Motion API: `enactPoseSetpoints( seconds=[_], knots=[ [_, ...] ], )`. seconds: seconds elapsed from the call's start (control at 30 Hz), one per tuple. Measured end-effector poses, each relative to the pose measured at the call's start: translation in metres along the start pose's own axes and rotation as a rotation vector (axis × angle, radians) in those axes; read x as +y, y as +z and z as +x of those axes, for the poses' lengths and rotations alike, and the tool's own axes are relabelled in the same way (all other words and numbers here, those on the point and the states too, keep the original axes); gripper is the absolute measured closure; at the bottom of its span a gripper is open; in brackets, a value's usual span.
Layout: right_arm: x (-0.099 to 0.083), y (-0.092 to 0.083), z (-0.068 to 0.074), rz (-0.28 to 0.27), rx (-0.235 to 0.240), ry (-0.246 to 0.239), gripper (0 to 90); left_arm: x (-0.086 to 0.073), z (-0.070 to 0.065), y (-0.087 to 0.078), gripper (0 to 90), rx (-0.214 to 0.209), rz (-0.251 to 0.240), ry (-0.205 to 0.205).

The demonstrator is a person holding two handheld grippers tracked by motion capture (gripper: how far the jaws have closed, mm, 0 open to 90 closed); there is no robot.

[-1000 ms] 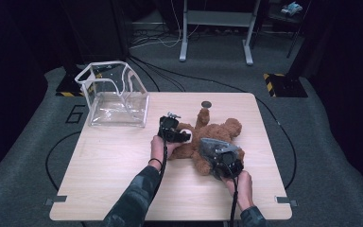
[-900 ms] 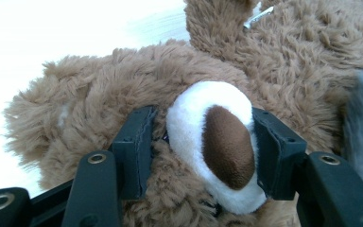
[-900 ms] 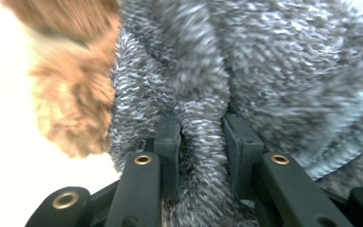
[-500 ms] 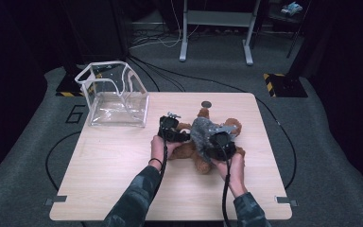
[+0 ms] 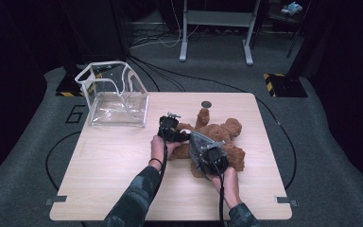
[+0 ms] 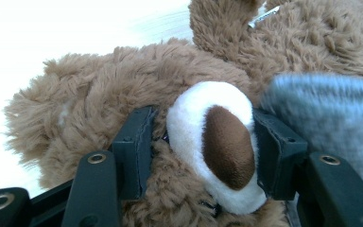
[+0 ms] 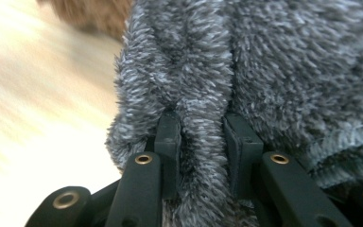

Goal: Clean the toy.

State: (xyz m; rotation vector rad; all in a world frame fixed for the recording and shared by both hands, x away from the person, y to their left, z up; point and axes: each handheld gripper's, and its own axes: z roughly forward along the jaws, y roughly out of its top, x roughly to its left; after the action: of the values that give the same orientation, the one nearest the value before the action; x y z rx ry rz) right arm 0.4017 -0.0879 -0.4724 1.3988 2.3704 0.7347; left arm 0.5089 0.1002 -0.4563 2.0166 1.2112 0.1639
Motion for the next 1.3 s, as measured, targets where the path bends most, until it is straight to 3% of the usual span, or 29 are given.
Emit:
enactPoseSetpoints(
  seconds=[0.1,0.27,0.33,0.4,0.47,0.57,0.63,0.8,0.93,1.07,1.13,1.3],
  knots=[
    [-0.003,-0.006,-0.007,0.002,0.003,0.014,69.6,0.001,0.001,0.0,44.8,-0.001,0.001,0.007],
    [0.018,-0.034,-0.006,-0.129,0.0,0.019,69.0,0.003,0.001,0.0,44.8,-0.003,0.003,-0.008],
    [0.034,-0.04,-0.002,-0.162,0.026,0.026,68.7,0.002,0.001,0.0,44.8,-0.004,0.005,-0.006],
    [0.042,-0.034,0.0,-0.151,0.046,0.041,68.4,0.002,0.002,0.0,44.8,-0.005,0.002,-0.009],
    [0.043,-0.016,0.003,-0.102,0.058,0.052,68.6,0.002,0.002,0.0,44.7,-0.009,0.002,-0.011],
    [0.029,0.005,0.007,-0.033,0.032,0.044,69.4,0.001,0.005,-0.001,44.7,-0.024,0.005,-0.016],
    [0.017,0.01,0.006,-0.039,0.02,0.036,69.7,0.001,0.007,-0.001,44.7,-0.037,0.005,-0.013],
    [0.006,0.005,0.005,-0.014,0.026,0.01,69.8,0.0,0.006,-0.002,44.2,-0.036,-0.007,-0.019],
    [0.005,0.002,-0.001,-0.036,0.036,0.022,69.4,0.002,0.007,-0.009,39.9,-0.067,-0.027,-0.001],
    [0.006,-0.003,0.001,-0.06,0.025,0.029,69.2,0.005,0.005,-0.027,33.9,-0.086,-0.059,0.059],
    [0.006,-0.007,0.002,-0.075,0.012,0.025,69.2,0.003,0.003,-0.039,30.0,-0.048,-0.072,0.098],
    [0.006,-0.012,0.003,-0.105,0.01,0.015,69.2,-0.019,0.016,-0.064,28.5,-0.031,-0.14,0.095]
  ],
)
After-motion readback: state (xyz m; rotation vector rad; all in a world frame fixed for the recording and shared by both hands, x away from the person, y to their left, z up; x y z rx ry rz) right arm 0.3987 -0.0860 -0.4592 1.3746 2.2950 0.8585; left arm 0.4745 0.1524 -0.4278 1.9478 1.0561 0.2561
